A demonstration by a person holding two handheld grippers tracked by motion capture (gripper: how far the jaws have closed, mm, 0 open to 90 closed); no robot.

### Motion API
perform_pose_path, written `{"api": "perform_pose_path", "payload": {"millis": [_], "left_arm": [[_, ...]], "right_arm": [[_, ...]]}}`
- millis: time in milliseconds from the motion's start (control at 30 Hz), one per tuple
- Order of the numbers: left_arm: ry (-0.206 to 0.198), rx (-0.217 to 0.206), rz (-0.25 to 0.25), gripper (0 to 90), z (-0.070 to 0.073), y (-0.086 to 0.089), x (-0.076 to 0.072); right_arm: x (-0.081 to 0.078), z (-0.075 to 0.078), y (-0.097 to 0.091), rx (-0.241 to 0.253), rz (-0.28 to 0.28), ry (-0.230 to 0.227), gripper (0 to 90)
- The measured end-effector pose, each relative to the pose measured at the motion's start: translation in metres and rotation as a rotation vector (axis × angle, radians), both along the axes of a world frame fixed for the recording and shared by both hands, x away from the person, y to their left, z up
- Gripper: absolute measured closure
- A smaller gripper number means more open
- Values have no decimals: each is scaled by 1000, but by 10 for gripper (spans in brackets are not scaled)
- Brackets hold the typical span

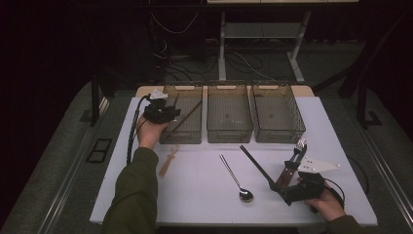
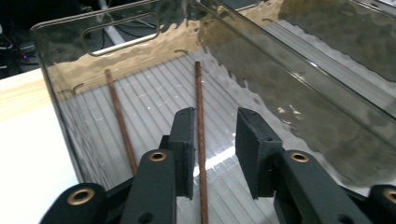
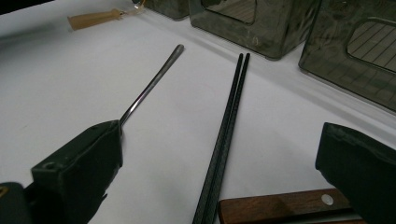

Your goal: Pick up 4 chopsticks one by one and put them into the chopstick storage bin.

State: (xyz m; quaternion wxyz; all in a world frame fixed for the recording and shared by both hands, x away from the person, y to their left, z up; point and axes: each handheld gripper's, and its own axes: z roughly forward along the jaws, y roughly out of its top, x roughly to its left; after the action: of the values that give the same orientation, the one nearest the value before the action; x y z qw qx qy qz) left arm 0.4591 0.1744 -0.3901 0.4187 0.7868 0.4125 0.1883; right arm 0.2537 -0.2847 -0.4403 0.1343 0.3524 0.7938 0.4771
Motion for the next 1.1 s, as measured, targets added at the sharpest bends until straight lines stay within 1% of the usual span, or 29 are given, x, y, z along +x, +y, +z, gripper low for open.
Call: {"api": "perform_pose_path", "payload": {"millis": [33, 67, 133, 233, 267, 300, 333, 367, 433, 500, 533, 567, 600, 700, 767, 833, 900, 1033, 1100], "left_arm": [[-5, 12, -17, 633, 1, -1, -1], [-7, 17, -23, 626, 2, -2, -2], [-11, 2, -47, 603, 4, -3, -5], [3, -24, -72, 552, 6, -4, -8], [3, -22, -77, 532, 7, -5, -10], [-5, -18, -85, 522, 8, -5, -13], [-12, -30, -87, 511, 8, -6, -16], [-15, -32, -97, 497, 10, -6, -19], [-24, -53, -115, 479, 11, -7, -27], [-34, -57, -125, 456, 12, -7, -33], [-39, -78, -136, 443, 12, -6, -38], [-36, -93, -145, 425, 12, -6, -41], [-28, -100, -159, 407, 12, -5, -44], [-25, -99, -177, 356, 10, -4, -56], [-14, -104, -185, 326, 8, -3, -64], [-14, -118, -203, 291, 4, -4, -75], [-11, -113, -211, 261, 1, -5, -83], [-23, -106, -223, 197, -4, -7, -102], [-27, -100, -228, 174, -5, -8, -110]], "right_arm": [[0, 0, 0, 0, 0, 0, 9], [0, 0, 0, 0, -1, -1, 9], [0, 0, 0, -1, -1, -1, 9], [0, 0, 0, -1, -2, 0, 9], [0, 0, 0, -1, -3, 0, 9], [0, 0, 0, -2, -3, -1, 9], [0, 0, 0, -2, -3, -1, 9], [0, 0, 0, -2, -4, -2, 9], [0, 0, 0, -2, -3, -1, 9], [0, 0, 0, -4, -4, 0, 9], [0, -1, 0, -5, -4, -1, 9], [0, -1, 0, -6, -4, 0, 9], [0, -1, 1, -6, -4, 1, 9], [0, 0, 1, -5, -5, 3, 9], [0, -1, 1, -5, -6, 3, 9], [0, 0, 1, -6, -6, 2, 9], [0, 0, 1, -4, -9, 3, 9], [-1, 0, 0, -5, -12, 2, 9], [-1, 0, 0, -2, -21, 1, 8]]}}
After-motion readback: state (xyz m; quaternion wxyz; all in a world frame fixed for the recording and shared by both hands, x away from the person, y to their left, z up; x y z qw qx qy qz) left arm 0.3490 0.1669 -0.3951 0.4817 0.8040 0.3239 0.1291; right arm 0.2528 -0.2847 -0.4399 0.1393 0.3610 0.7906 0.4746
